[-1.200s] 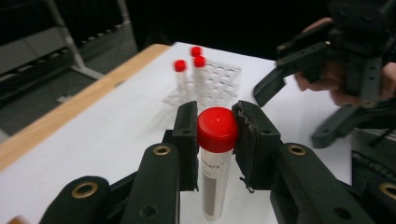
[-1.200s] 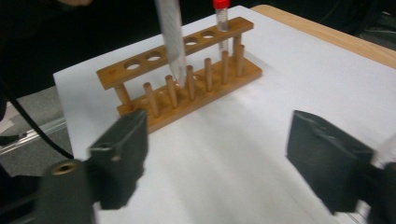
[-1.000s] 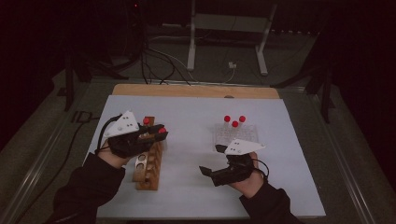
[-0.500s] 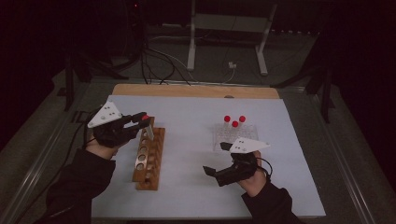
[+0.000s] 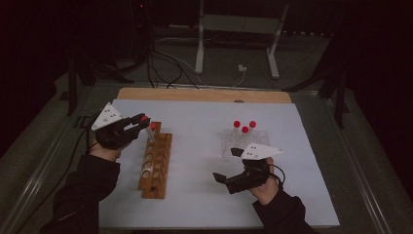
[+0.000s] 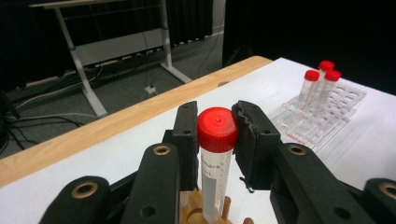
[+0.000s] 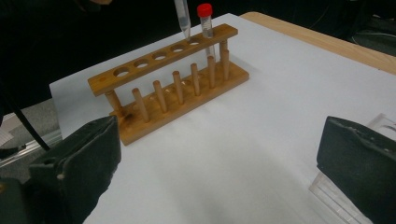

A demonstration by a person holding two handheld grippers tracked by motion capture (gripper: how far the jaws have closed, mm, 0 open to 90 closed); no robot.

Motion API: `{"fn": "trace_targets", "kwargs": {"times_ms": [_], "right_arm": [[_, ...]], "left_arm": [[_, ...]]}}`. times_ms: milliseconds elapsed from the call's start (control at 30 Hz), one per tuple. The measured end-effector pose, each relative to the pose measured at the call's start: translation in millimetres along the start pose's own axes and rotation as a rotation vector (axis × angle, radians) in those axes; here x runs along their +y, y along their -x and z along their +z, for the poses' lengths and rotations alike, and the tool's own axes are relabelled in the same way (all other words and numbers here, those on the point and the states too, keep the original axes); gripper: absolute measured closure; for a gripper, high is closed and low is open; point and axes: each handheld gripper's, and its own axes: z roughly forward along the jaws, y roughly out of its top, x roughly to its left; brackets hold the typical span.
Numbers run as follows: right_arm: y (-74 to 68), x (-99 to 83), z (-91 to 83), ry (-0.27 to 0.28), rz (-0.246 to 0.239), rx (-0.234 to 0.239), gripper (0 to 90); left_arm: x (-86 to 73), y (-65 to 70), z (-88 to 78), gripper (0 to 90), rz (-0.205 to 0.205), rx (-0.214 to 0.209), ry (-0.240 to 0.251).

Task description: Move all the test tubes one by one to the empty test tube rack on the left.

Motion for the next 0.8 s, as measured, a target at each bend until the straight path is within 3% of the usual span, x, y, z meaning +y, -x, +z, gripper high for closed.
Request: {"fn": "trace_targets", "kwargs": {"times_ms": [233, 800], "right_arm": [[0.5, -1.1, 0.0, 0.000, 0.003, -0.003, 0.0], [2.1, -1.7, -0.5, 0.002, 0.008, 0.003, 0.0]], "left_arm": [[-15.5, -4.1, 8.7, 71.9, -0.026, 0.015, -0.017], [-40.9, -1.0, 28.8, 71.8, -0.028, 0.028, -0.116]]}}
